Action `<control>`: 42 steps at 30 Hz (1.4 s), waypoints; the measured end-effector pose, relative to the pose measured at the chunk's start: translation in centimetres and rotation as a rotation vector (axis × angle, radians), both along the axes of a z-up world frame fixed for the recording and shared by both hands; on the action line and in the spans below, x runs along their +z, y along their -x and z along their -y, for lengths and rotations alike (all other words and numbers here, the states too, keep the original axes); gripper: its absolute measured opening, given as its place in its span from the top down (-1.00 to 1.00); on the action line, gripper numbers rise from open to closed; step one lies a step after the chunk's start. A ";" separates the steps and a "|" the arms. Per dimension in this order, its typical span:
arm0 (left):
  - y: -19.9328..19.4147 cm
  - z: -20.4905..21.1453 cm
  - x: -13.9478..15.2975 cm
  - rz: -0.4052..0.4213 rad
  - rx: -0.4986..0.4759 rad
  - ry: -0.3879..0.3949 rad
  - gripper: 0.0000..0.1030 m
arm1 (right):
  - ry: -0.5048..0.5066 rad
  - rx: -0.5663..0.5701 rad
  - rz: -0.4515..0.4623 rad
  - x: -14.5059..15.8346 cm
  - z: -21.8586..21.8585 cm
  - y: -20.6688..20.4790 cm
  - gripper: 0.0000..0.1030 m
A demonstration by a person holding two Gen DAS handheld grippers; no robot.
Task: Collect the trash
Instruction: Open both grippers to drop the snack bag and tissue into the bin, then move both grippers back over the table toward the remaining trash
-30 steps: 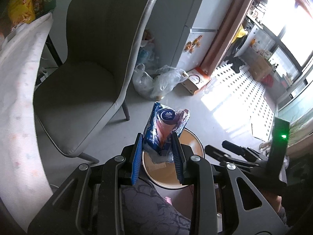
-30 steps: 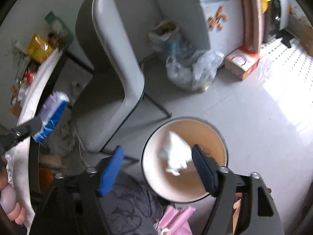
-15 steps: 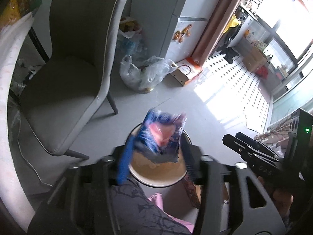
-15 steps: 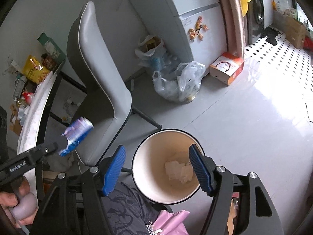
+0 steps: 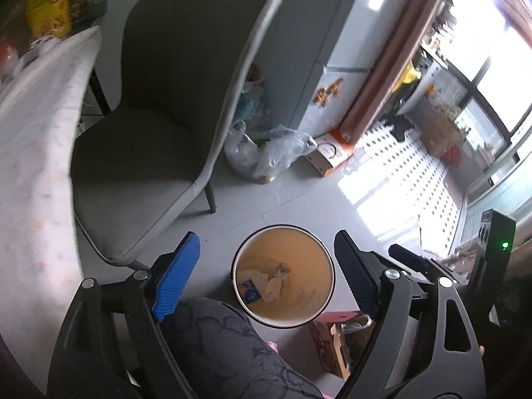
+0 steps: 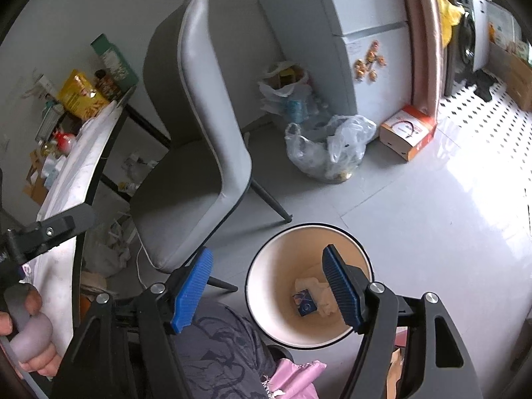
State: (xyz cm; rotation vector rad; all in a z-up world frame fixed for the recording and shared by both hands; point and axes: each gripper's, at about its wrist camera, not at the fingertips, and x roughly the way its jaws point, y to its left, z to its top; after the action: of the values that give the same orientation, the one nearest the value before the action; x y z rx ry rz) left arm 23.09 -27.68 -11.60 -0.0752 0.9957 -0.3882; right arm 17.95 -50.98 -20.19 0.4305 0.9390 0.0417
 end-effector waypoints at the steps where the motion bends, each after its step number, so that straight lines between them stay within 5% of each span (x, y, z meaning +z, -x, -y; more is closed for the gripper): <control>1: 0.1 -0.5 0.3 0.006 0.011 0.004 -0.61 | 0.004 0.004 0.004 0.2 -0.2 -0.1 -0.45; 7: 0.7 -4.5 1.9 0.041 0.087 0.060 -0.63 | 0.050 0.060 0.049 2.5 -3.5 -0.7 -0.83; 20: 5.0 -14.0 6.0 0.189 0.251 0.196 -0.71 | 0.093 0.215 0.149 7.8 -12.8 -0.5 -0.85; 29: 8.5 -20.0 6.5 0.231 0.343 0.210 -0.71 | 0.101 0.312 0.187 10.1 -18.7 0.3 -0.85; 33: 10.7 -21.8 7.3 0.318 0.359 0.119 -0.78 | 0.122 0.356 0.220 11.3 -21.4 0.8 -0.85; 42: 14.5 -27.7 7.1 0.352 0.534 0.123 -0.84 | 0.113 0.451 0.298 13.0 -27.0 2.1 -0.85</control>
State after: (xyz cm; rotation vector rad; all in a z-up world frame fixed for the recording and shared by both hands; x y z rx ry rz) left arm 8.57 0.02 -4.48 -0.3639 0.5716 0.0318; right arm 15.84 -23.96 -7.20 0.0966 0.7237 0.4499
